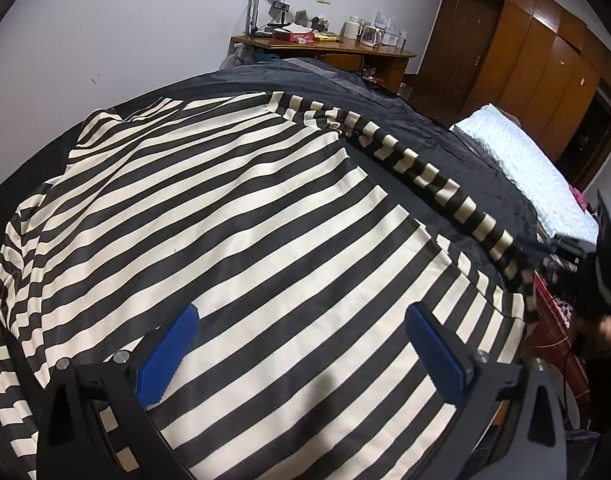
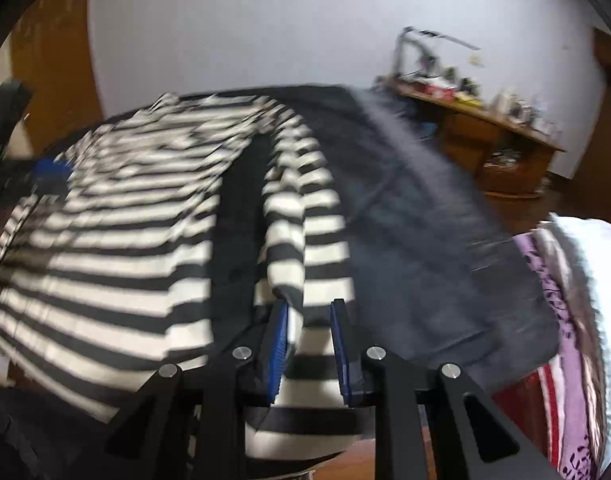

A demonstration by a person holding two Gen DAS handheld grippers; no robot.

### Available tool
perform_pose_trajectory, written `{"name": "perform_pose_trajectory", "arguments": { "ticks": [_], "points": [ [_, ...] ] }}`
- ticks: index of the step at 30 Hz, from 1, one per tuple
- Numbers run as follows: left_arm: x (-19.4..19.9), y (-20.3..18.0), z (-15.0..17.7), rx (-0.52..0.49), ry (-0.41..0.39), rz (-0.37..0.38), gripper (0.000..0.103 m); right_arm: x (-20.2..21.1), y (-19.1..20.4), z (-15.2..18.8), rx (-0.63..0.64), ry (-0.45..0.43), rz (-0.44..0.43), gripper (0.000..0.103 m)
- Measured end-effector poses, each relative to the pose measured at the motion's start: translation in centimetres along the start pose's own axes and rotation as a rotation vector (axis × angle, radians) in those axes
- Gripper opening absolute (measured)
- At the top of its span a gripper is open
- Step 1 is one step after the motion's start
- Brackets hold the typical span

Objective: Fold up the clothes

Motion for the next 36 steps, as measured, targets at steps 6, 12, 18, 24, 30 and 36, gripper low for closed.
{"name": "perform_pose_trajectory", "arguments": {
  "ticks": [6, 12, 18, 24, 30, 36],
  "points": [
    [0.0, 0.2, -0.3, 0.008, -0.005, 0.018, 0.103, 1.7, -2.4, -1.0, -0.088, -0.050, -0.090, 0.023],
    [0.1, -0.3, -0.6, -0.007, -0.011, 0.050, 0.103, 1.4, -2.1, 0.7, -0.155, 0.017, -0.175, 0.024],
    [0.5, -1.6, -0.8, -0.037, -0.029, 0.078, 0.103, 1.7, -4.8, 4.1, -0.304, 0.096, -0.278, 0.038],
    [0.6, -3.0, -0.9, -0.054, -0.044, 0.101, 0.103, 1.7, -8.1, 8.3, -0.455, 0.117, -0.418, 0.081],
    [1.2, -4.2, -0.7, -0.074, -0.054, 0.085, 0.103, -2.1, -10.4, 10.0, -0.531, 0.139, -0.631, 0.081],
    [1.4, -4.5, -0.8, -0.062, -0.050, 0.051, 0.103, -5.3, -9.8, 9.4, -0.446, 0.142, -0.793, 0.081]
  ]
}}
Point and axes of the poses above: each gripper's, at about its wrist camera, not at the fingertips, and x roughly against the way its jaws point, y to its left, z to its underside, the point moved 1 cm from there along -x, roughly the way its jaws point, and after that the axes turned 4 degrees about y, right-handed, at the moved point
